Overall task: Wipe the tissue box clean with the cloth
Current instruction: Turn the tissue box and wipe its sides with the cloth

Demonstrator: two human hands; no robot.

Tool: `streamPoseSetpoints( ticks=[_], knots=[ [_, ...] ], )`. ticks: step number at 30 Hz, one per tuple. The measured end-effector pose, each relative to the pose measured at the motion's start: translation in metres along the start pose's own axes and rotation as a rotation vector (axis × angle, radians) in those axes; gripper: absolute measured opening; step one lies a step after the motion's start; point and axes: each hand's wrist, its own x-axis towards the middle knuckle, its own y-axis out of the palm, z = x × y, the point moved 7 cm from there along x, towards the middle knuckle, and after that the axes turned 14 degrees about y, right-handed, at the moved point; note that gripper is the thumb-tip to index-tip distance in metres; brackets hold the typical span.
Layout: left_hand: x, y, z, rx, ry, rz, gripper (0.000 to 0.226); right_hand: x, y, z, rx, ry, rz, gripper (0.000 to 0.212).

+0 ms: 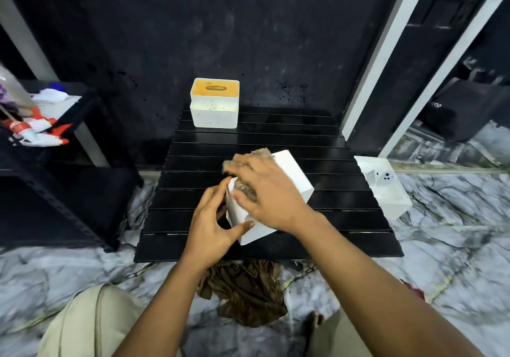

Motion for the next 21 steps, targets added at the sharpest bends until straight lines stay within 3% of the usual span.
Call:
streamPoseSetpoints(
  ticks=[2,5,6,8,10,12,15,19,21],
  knots=[
    [0.0,-0.003,0.004,0.01,-0.019,0.005,0.095,0.005,-0.01,-0.033,0.015,0.12,-0.092,0.046],
    [0.002,-0.002,0.005,0.007,-0.031,0.022,0.096,0.003,-0.024,-0.088,0.153,0.505,-0.15,0.039],
    [0.003,-0.002,0.006,0.002,-0.031,0.031,0.096,0.0,-0.026,-0.085,0.13,0.508,-0.176,0.038],
    [0.006,0.0,0.003,-0.017,-0.016,0.038,0.093,-0.005,-0.021,-0.044,0.017,0.295,-0.206,0.041],
    [0.01,-0.001,-0.002,-0.022,0.035,0.029,0.081,-0.015,-0.004,0.006,0.001,0.052,-0.113,0.043],
    [0.01,-0.003,-0.004,0.004,0.073,0.014,0.071,-0.021,0.009,0.026,-0.017,-0.045,-0.05,0.044],
    [0.006,-0.005,0.002,-0.029,0.002,0.032,0.087,-0.014,-0.002,-0.012,-0.004,0.105,-0.152,0.044],
    [0.007,-0.003,0.006,-0.004,-0.041,0.056,0.097,-0.012,-0.026,-0.091,0.108,0.517,-0.181,0.037],
    [0.007,0.0,0.004,0.003,-0.04,0.052,0.098,-0.014,-0.025,-0.076,0.023,0.443,-0.175,0.038]
  ],
)
